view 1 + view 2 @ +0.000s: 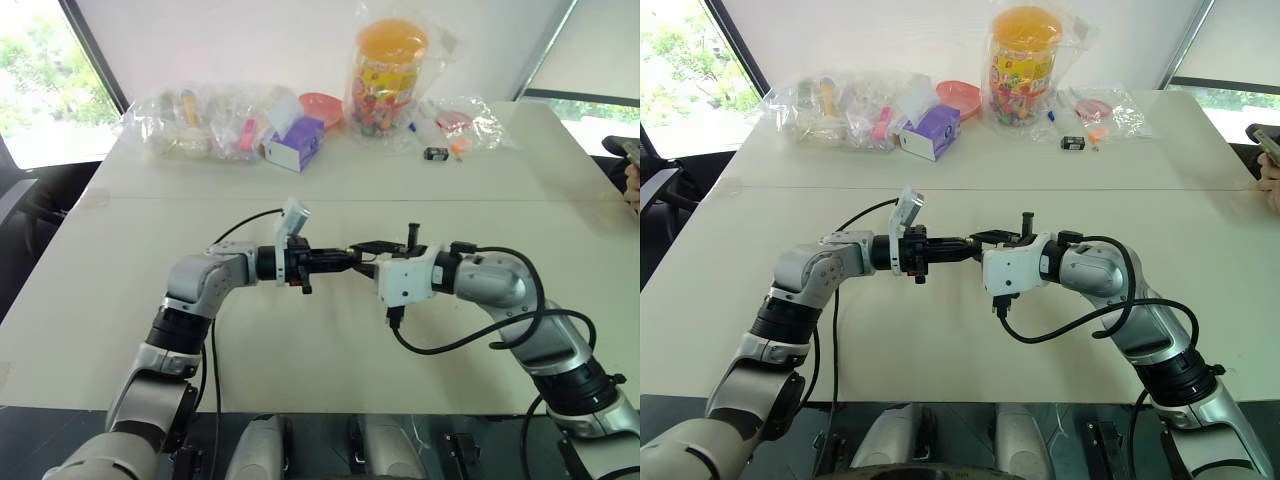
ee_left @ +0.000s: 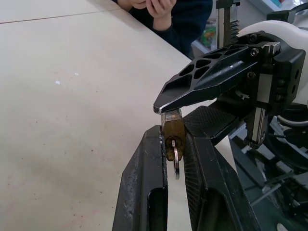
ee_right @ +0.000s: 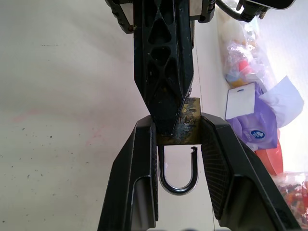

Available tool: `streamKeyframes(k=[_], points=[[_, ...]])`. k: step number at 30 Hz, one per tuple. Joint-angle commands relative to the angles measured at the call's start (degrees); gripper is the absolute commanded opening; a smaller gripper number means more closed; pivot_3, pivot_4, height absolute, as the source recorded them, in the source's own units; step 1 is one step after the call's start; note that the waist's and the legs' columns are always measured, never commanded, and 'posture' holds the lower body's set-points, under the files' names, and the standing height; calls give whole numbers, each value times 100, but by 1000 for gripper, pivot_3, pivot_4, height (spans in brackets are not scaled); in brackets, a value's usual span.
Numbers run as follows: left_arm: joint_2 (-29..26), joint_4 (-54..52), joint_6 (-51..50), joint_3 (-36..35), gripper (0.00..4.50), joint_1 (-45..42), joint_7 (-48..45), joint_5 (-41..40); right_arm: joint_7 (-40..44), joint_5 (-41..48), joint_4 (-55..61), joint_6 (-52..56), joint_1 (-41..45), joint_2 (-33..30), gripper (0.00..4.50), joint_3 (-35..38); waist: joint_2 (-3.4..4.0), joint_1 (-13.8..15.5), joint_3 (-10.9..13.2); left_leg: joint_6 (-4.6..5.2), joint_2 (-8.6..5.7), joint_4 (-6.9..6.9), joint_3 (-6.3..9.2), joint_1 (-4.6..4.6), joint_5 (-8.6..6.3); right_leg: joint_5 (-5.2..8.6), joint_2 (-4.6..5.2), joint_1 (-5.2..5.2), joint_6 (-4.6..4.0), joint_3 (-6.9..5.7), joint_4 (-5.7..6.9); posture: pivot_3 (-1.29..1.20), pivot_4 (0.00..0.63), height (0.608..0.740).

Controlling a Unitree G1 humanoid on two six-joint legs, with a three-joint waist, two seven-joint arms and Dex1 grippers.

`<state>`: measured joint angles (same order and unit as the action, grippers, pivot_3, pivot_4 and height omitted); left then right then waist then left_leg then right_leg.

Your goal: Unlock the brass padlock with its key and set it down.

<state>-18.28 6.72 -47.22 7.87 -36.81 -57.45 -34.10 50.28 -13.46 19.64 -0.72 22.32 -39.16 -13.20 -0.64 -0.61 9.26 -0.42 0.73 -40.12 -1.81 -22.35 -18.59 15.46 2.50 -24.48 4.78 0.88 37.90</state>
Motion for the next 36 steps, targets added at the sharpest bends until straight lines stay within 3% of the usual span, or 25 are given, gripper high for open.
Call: streamKeyframes(k=[1, 6, 7, 12, 15, 21, 22, 36], points=[[-55, 31, 111, -81, 0, -164, -21, 65, 57, 212, 416, 112, 21, 21, 1734, 70, 0, -1, 0, 0, 0, 0, 0, 0, 0, 0, 0, 0, 0, 0, 0, 0, 150, 735], [-135, 35, 133, -77, 0, -174, -132, 68, 162, 355, 549, 345, -122, -160, 4242, 250, 0, 8, 0, 0, 0, 0, 1, 0, 0, 0, 0, 0, 0, -1, 0, 0, 150, 735], [-155, 41, 145, -81, 0, -172, -155, 74, 212, 435, 591, 494, -188, -219, 4429, 334, 0, 14, 0, 0, 0, 0, 1, 0, 0, 0, 0, 0, 0, -1, 0, 0, 150, 735], [-324, 34, 322, 25, 0, -155, -395, 186, 362, 1758, 1092, 2245, -416, -159, 4429, 1138, 0, 9, 0, 1, -2, 0, 1, -1, 0, 0, 3, 1, 0, 0, -1, 0, 150, 735], [-385, -3, 405, 96, 0, -145, -539, 236, 154, 2449, 1286, 3160, -323, 71, 3566, 1501, 0, -7, 0, 1, 5, 1, 2, 0, 0, 0, 3, 0, 0, 0, 0, 0, 150, 735], [-395, -8, 391, 116, 0, -184, -654, 232, -186, 2842, 1402, 3776, -152, 160, 318, 1465, 0, 1, 0, 1, 1, 1, 2, 0, 0, 0, 3, 1, 0, 0, -1, 0, 150, 735], [-393, -8, 385, 116, 0, -194, -663, 230, -230, 2893, 1412, 3831, -134, 182, 58, 1450, 0, 4, 0, 1, 0, 1, 2, 0, 0, 0, 3, 1, 0, 0, -1, 0, 150, 735], [-410, -250, 176, 12, 0, -272, -772, -16, -572, 2754, 854, 3440, -263, 300, 58, 813, 0, 0, 0, 1, 0, 1, 2, -1, -1, 0, 0, 0, 0, 0, -1, 0, 150, 735]])
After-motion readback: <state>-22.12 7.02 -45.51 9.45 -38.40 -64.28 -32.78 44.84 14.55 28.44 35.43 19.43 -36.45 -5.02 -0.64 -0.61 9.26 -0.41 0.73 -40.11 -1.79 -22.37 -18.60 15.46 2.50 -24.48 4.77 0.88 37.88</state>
